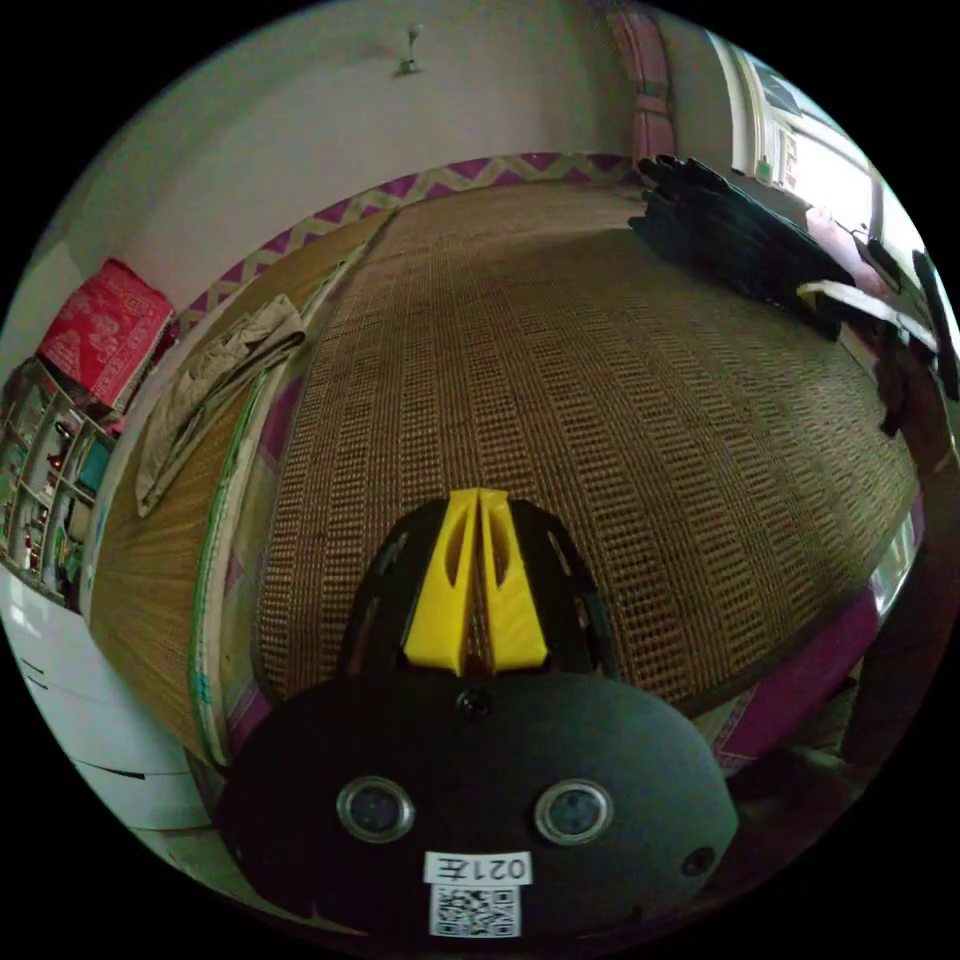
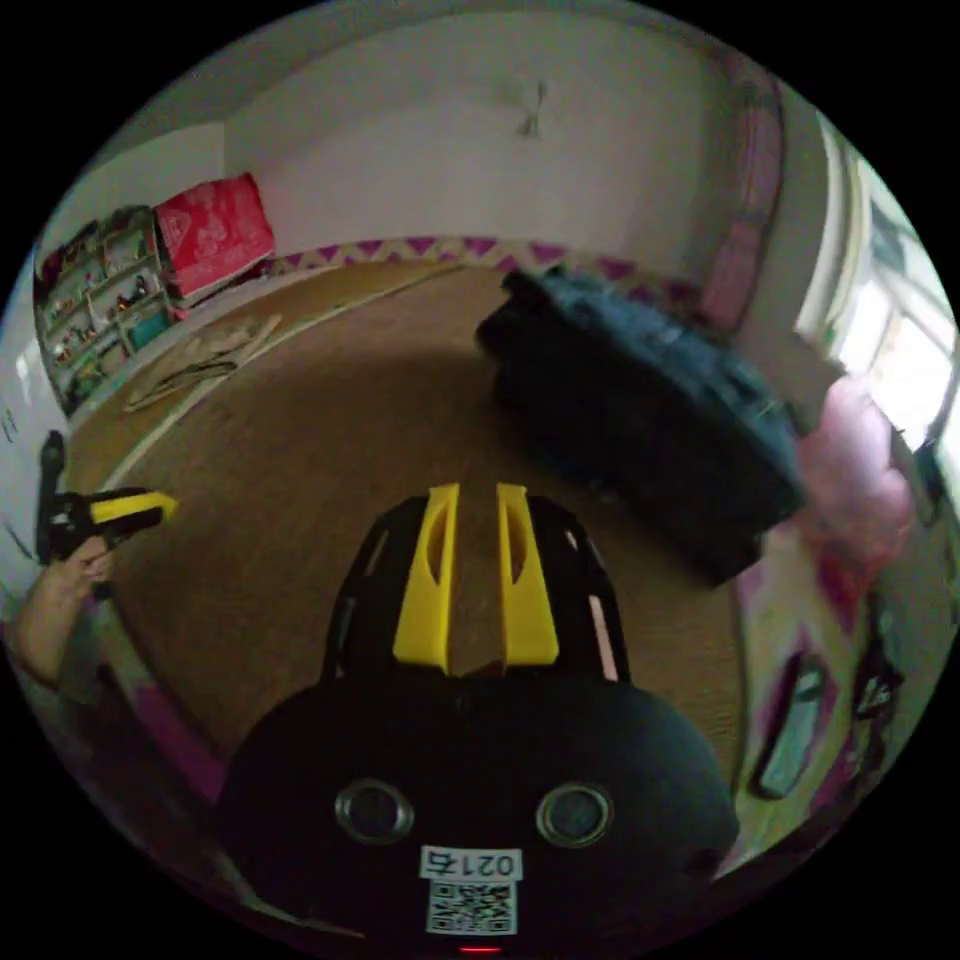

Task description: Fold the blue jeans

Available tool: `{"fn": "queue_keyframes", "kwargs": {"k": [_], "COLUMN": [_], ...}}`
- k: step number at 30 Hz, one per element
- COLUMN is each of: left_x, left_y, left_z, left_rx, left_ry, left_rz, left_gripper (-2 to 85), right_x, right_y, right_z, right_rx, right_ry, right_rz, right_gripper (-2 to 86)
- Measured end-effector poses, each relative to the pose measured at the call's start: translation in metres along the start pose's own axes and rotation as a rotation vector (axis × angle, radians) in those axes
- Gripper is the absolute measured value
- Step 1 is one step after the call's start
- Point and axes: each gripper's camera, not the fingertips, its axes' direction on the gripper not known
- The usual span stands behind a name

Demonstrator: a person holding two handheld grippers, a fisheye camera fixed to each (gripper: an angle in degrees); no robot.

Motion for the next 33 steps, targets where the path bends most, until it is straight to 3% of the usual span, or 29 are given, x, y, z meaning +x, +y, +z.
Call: {"fn": "queue_keyframes", "kwargs": {"k": [3, 9, 13, 15, 22, 25, 28, 33], "left_x": [-0.008, -0.029, -0.039, -0.048, -0.088, -0.113, -0.138, -0.182], "left_y": [0.005, 0.016, 0.022, 0.027, 0.041, 0.049, 0.063, 0.104], "left_z": [-0.002, -0.005, -0.007, -0.008, -0.01, -0.031, -0.06, -0.088], "left_rx": [0.001, 0.003, 0.004, 0.005, 0.022, 0.106, 0.181, 0.202], "left_ry": [0.027, 0.096, 0.118, 0.138, 0.277, 0.32, 0.287, 0.295], "left_rz": [-0.014, -0.05, -0.061, -0.071, -0.15, -0.154, -0.172, -0.223], "left_gripper": [-1.0, -1.0, -1.0, -1.0, -1.0, -1.0, -0.9, -0.9], "right_x": [-0.01, -0.028, -0.035, -0.034, 0.013, 0.018, -0.025, -0.198], "right_y": [-0.037, -0.107, -0.124, -0.129, -0.152, -0.164, -0.174, -0.145], "right_z": [-0.002, 0.053, 0.073, 0.071, 0.008, -0.042, -0.086, -0.079], "right_rx": [0.104, 0.005, -0.057, -0.066, -0.021, 0.026, 0.067, 0.03], "right_ry": [0.169, 0.355, 0.379, 0.372, 0.183, 0.091, -0.011, -0.183], "right_rz": [-0.15, -0.411, -0.475, -0.464, -0.186, -0.156, -0.24, -0.488], "right_gripper": [12.8, 14.9, 12.6, 7.0, 4.4, 4.1, 4.2, 4.4]}}
